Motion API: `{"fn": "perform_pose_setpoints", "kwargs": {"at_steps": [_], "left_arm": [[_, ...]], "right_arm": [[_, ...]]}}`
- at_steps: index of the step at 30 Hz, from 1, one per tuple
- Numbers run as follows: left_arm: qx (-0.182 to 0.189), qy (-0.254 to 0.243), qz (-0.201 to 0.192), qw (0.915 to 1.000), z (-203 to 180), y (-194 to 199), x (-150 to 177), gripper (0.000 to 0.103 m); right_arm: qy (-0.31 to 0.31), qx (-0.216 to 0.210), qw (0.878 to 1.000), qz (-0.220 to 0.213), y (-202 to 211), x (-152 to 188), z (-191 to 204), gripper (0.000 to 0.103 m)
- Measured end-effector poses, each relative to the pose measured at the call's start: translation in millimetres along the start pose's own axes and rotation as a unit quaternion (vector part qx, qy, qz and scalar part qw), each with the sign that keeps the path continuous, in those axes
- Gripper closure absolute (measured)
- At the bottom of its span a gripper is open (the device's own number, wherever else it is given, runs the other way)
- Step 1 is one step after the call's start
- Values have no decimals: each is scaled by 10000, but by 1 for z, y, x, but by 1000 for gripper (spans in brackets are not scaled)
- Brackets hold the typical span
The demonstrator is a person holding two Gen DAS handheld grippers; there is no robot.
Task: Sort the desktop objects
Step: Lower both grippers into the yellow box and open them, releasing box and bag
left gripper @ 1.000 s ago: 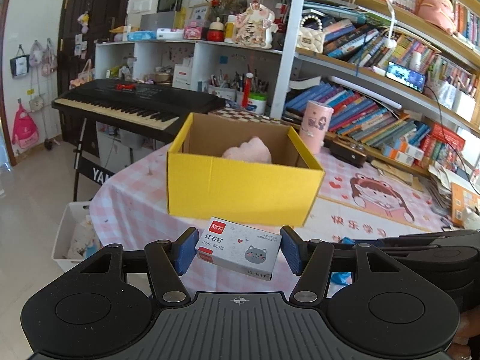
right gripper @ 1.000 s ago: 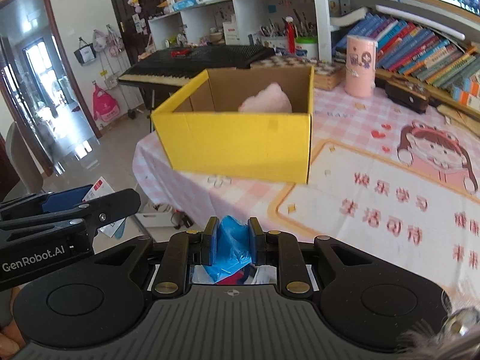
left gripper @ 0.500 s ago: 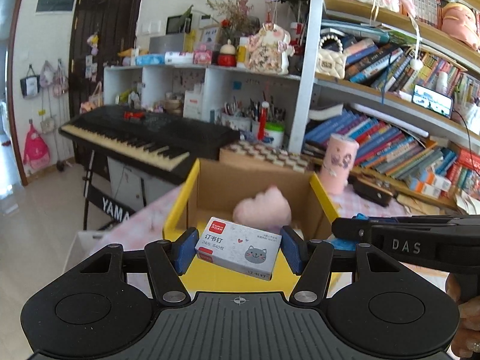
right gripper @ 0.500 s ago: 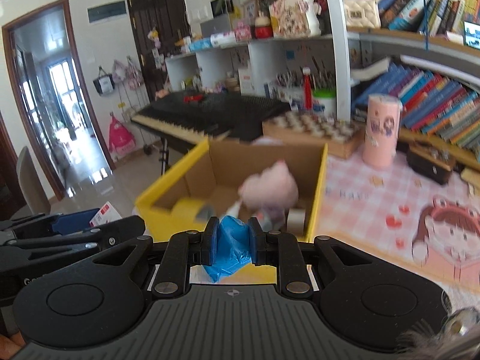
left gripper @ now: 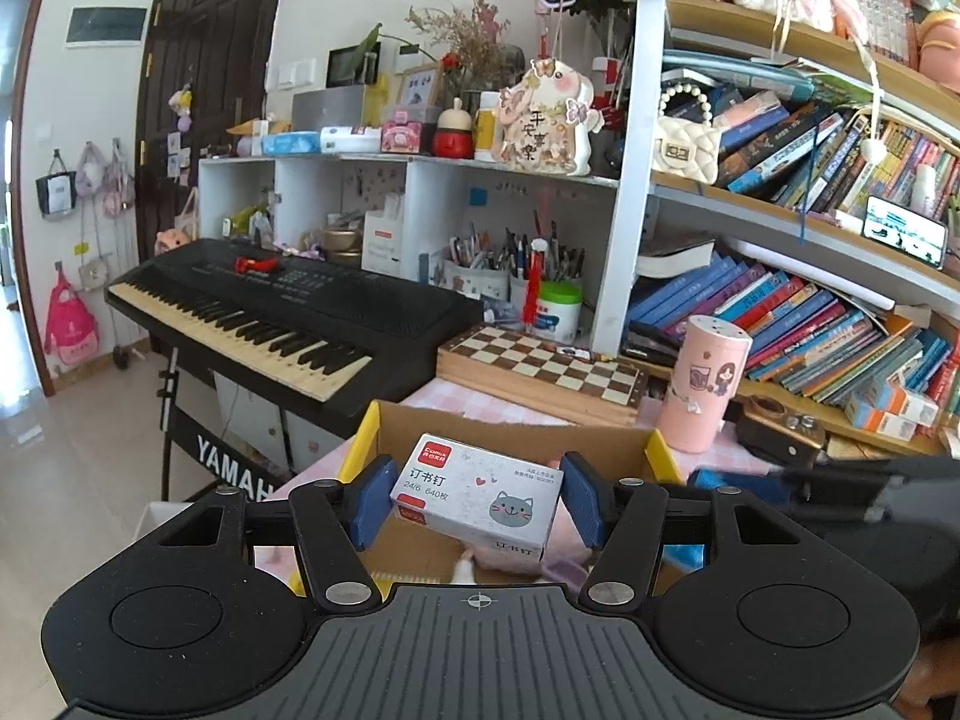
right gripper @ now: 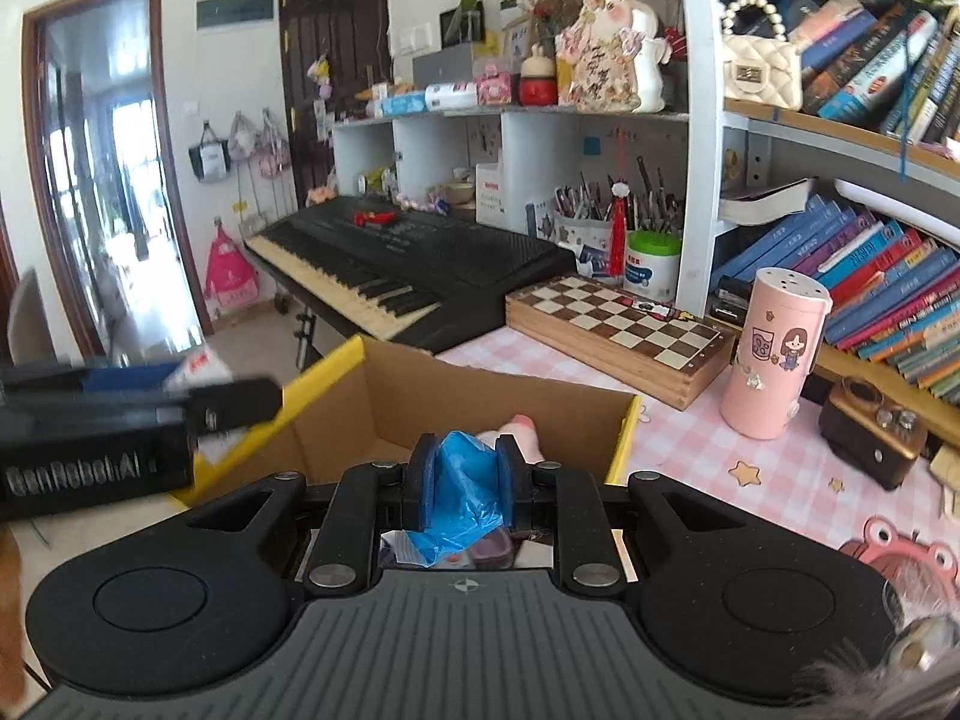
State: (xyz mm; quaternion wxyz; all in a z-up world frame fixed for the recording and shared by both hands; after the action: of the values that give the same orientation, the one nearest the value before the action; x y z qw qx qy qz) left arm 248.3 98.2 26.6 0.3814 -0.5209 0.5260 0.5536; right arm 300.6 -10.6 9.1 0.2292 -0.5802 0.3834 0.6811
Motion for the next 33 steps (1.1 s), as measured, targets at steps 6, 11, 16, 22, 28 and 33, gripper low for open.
{"fn": "perform_pose_setpoints", "kwargs": {"at_steps": [6,11,16,22,28,33], "left_arm": [[77,61,257,9996,-9,-35,7,44],[22,12,550,9985,-12,-56,29,44],[-43,-93,923,9957,-13,-72,54,44],[-63,-300,1189,9924,-16,-81,71,44],[-63,-399,1361,9899,-18,-86,80,44],[-85,-405,1352,9900,-18,-84,80,44]], "right_arm": [[627,-208,9973,321,-27,19,2,84],[1002,-255,9931,552,-39,38,2,84],[1175,-400,9882,897,-49,57,3,84],[1156,-512,9864,1052,-57,64,1,84],[1381,-526,9825,1132,-62,66,4,84],[1385,-527,9824,1139,-64,66,3,82]]}}
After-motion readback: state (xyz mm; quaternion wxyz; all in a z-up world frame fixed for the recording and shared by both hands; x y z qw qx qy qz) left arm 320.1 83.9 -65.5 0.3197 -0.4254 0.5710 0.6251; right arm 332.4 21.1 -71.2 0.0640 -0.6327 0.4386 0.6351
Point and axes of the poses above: each gripper's, at about its wrist camera, not at the fingertips, and y roughly against the way its jaws point, z to its left, x to its underside, the point moved 6 cm from there along -y, roughly the way its jaws point, and after that the axes turned 15 degrees about -z, right-handed, at the moved point
